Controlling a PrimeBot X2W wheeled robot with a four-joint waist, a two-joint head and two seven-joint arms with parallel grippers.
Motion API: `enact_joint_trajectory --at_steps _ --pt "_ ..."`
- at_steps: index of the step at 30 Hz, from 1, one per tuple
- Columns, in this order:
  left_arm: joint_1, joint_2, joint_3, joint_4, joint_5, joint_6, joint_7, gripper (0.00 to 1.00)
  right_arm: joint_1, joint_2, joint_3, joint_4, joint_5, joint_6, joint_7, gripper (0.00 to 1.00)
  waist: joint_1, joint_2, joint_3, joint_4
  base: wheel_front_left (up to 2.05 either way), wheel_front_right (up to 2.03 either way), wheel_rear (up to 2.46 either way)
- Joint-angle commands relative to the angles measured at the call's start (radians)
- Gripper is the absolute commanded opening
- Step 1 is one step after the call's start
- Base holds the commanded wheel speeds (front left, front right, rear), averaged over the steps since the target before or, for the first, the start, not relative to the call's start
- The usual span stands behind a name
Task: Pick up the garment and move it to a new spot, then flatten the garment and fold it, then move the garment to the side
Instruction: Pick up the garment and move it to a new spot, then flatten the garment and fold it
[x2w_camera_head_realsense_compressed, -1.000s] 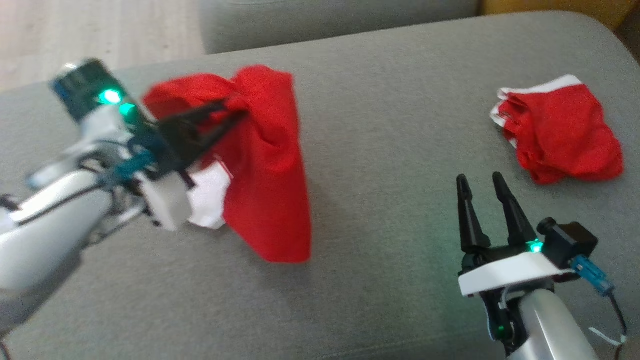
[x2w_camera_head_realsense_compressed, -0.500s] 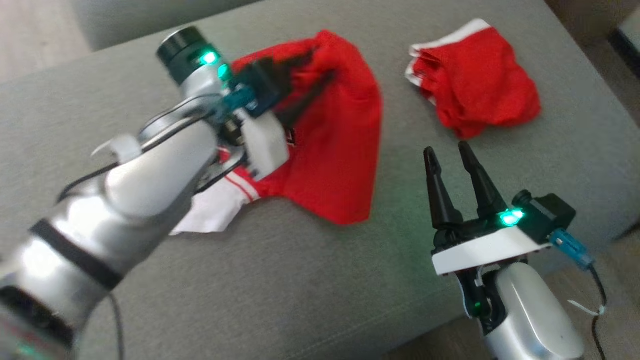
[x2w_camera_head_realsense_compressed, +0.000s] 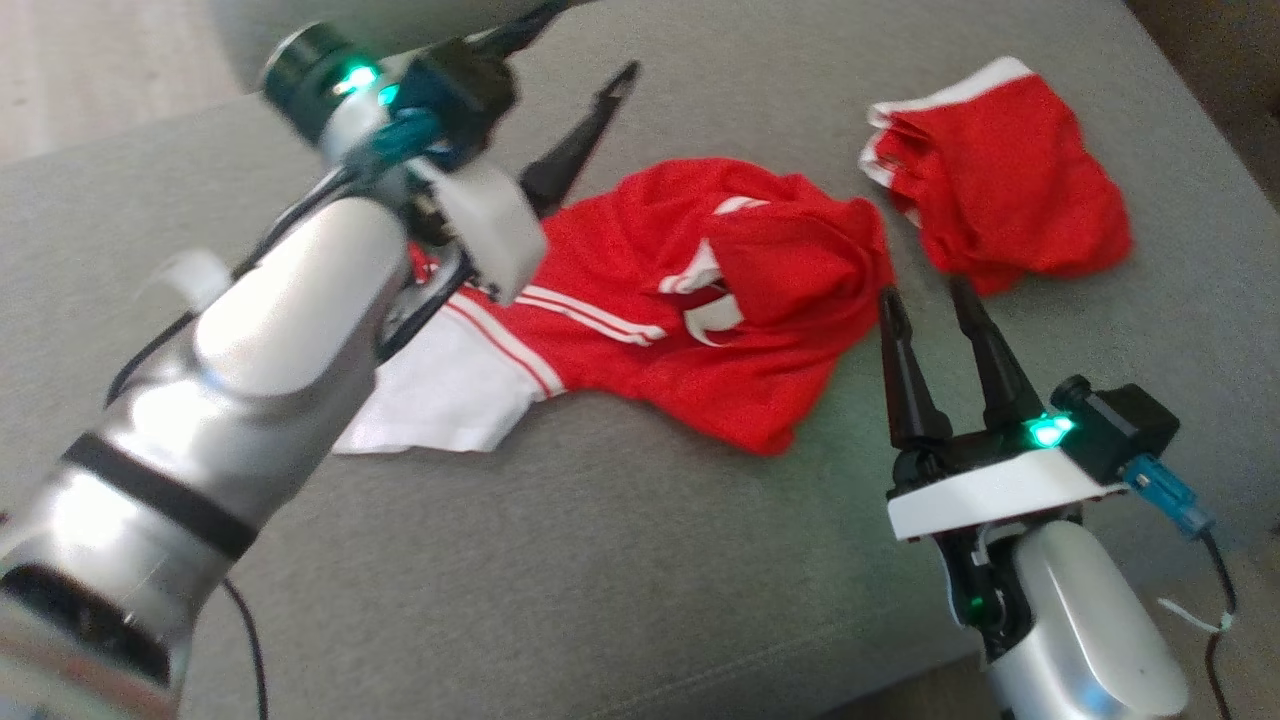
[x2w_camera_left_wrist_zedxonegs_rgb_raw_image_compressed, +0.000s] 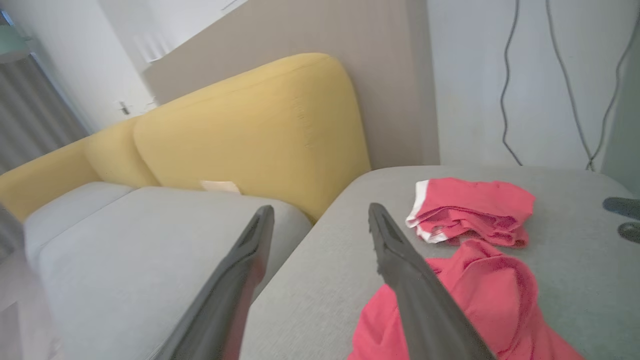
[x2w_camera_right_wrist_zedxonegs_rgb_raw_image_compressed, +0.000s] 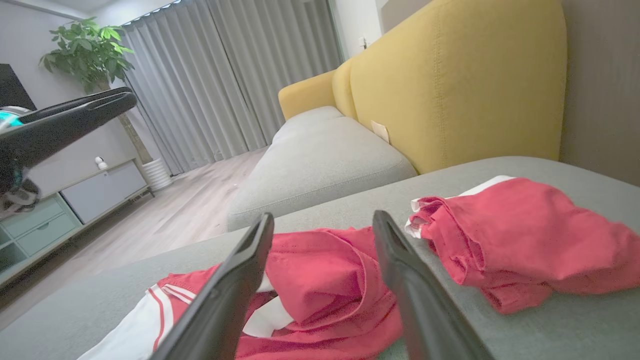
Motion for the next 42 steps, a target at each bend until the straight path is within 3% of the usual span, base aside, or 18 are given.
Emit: enact_joint_trajectory --at_steps 1,8,13,18,23,27,35,42 --pt "0.009 0.061 0.086 -0.059 -0.013 0.028 -0.011 1.00 0.001 -0.001 0.007 -0.025 -0.019 -0.001 -0.011 1.00 0.0000 0.0000 -0.039 0.069 0.00 0.00 0.00" --pt "0.199 0.140 0.230 -0.225 -0.006 0.098 -0.012 1.00 0.028 -0.001 -0.051 -0.019 -0.060 -0.001 -0.011 1.00 0.0000 0.0000 -0.090 0.178 0.00 0.00 0.00" --pt "0.405 0.164 0.347 -0.362 0.003 0.152 -0.012 1.00 0.056 -0.001 -0.081 -0.013 -0.088 -0.001 -0.008 1.00 0.0000 0.0000 -0.131 0.249 0.00 0.00 0.00" --pt "0.618 0.126 0.445 -0.472 0.023 0.190 -0.012 1.00 0.092 -0.001 -0.099 -0.020 -0.093 -0.001 0.003 1.00 0.0000 0.0000 -0.164 0.293 0.00 0.00 0.00" --pt "0.790 0.046 0.533 -0.531 0.062 0.209 -0.012 1.00 0.124 -0.001 -0.097 -0.028 -0.086 -0.001 0.013 1.00 0.0000 0.0000 -0.183 0.314 0.00 0.00 0.00" --pt "0.869 -0.013 0.586 -0.547 0.106 0.192 -0.012 1.00 0.134 -0.001 -0.095 -0.034 -0.087 -0.001 0.022 1.00 0.0000 0.0000 -0.183 0.327 0.00 0.00 0.00" --pt "0.882 -0.091 0.651 -0.534 0.174 0.108 -0.012 1.00 0.104 -0.001 -0.103 -0.010 -0.114 -0.001 0.091 1.00 0.0000 0.0000 -0.150 0.368 0.00 0.00 0.00" --pt "0.881 -0.146 0.680 -0.504 0.214 0.043 -0.012 1.00 0.013 -0.001 -0.134 0.116 0.003 -0.001 0.197 1.00 0.0000 0.0000 -0.107 0.416 0.00 0.00 0.00"
